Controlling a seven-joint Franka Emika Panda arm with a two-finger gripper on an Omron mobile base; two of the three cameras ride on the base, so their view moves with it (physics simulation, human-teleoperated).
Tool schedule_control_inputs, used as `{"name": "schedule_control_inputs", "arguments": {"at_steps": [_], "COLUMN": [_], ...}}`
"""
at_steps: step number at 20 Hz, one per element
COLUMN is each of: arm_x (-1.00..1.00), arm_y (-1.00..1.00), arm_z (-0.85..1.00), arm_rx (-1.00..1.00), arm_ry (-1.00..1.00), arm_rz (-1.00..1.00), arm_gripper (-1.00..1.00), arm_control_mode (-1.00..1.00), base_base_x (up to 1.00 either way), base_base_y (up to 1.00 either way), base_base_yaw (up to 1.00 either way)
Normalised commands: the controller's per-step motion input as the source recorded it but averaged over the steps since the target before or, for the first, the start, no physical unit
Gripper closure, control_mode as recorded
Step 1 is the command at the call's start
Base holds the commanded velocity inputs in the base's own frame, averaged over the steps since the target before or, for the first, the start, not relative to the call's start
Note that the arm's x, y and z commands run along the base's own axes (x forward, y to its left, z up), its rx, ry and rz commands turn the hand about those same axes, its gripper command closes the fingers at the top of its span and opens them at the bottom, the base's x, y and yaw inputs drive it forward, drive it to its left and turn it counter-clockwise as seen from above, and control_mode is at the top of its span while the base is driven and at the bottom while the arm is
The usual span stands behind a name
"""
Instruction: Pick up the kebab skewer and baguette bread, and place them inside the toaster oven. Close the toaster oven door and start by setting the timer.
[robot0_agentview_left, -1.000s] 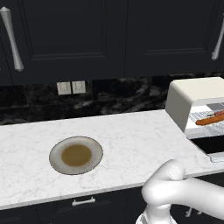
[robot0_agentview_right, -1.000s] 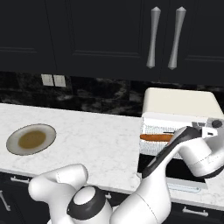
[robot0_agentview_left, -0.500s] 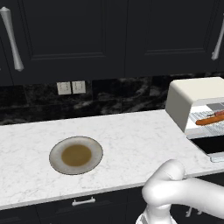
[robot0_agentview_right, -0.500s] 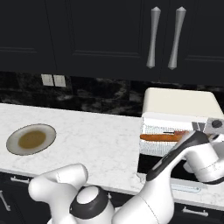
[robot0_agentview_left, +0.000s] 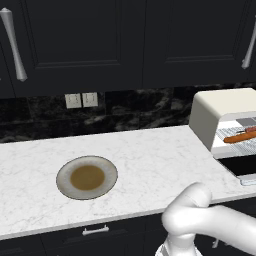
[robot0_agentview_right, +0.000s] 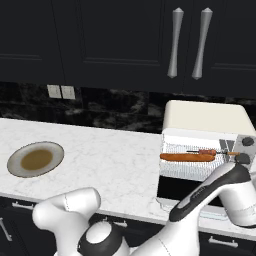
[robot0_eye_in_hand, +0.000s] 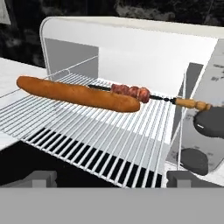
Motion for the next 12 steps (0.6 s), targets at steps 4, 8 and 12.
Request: {"name": "schedule_control_inputs", "arguments": {"at_steps": [4,8,12], "arm_x": [-0.12,0.10,0.16], "arm_y": [0.97,0.98,0.29], "arm_z": [-0.24,-0.49,-0.22], "arm_rx": [0.06,0.00,0.08], "arm_ry": [0.16,0.10,0.00], "arm_rz": [-0.20,-0.11,-0.04], "arm_gripper": [-1.00,-1.00,-1.00], "arm_control_mode": [-1.00,-1.00,-1.00], "base_base_x": [0.00,0.00,0.00], "base_base_y": [0.00,0.00,0.00], "base_base_yaw": [0.00,0.00,0.00]}}
